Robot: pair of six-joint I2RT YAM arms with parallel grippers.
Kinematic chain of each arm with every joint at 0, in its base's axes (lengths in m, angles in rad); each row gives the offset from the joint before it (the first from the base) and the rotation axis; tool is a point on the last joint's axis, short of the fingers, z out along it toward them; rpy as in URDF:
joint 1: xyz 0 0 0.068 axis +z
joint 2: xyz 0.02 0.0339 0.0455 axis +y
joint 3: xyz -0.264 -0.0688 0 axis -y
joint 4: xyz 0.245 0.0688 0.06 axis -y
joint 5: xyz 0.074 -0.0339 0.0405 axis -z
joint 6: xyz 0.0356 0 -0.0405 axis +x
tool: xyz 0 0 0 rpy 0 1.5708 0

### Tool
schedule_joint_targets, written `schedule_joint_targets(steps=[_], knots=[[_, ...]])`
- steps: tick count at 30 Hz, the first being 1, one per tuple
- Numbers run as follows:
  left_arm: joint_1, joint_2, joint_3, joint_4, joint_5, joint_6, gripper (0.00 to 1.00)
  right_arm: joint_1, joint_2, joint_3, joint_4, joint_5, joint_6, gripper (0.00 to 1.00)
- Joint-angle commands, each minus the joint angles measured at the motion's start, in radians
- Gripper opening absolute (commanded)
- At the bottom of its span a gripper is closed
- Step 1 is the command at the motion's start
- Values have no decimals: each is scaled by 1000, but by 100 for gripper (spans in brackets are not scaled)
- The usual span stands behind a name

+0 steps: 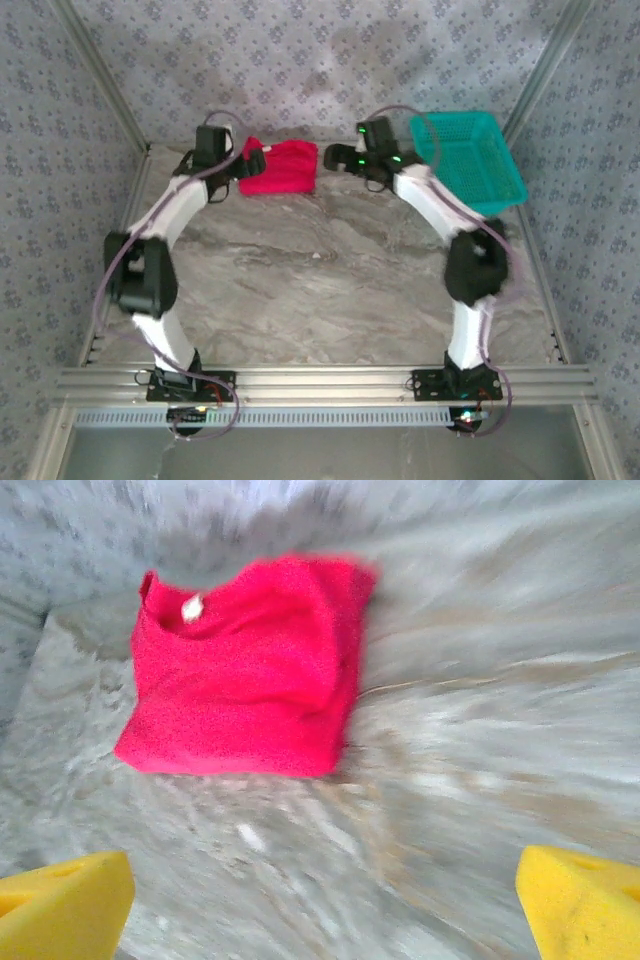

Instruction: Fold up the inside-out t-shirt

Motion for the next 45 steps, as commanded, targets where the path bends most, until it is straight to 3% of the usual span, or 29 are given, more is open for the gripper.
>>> schedule_joint_targets(steps=[1,4,7,9,12,13,16,18,21,23,25,26,28,45], knots=[[-5,-182,-343,323,-168,297,99,-52,-248,-356,197,346,-293,100],[10,-324,-607,464,-216,431,100,-119,-444,-677,297,436,-371,100],[72,-364,-714,425,-257,374,100,-214,-544,-901,394,434,-356,100],[100,-373,-802,494,-252,350,100,-247,-558,-1002,482,441,-366,100],[150,-355,-937,714,-182,300,100,-257,-536,-1121,680,520,-409,100],[152,-366,-932,689,-171,302,100,-266,-522,-1155,755,519,-412,100],[182,-346,-974,835,-131,304,100,-284,-436,-1247,1069,512,-488,100],[212,-322,-957,847,-96,281,100,-297,-399,-1259,1144,446,-462,100],[231,-208,-1008,1050,-64,245,100,-316,-309,-1275,1273,416,-490,100],[230,-134,-1017,1164,-59,252,100,-338,-349,-1293,1223,348,-449,100],[229,-158,-996,1074,-35,261,100,-365,-279,-1338,1360,276,-467,100],[226,-148,-988,1083,-28,267,100,-354,-225,-1338,1468,300,-490,100],[220,-152,-967,1028,-33,274,100,-336,-273,-1295,1302,330,-479,100],[223,-149,-953,1006,-49,264,100,-354,-266,-1282,1290,309,-472,100]])
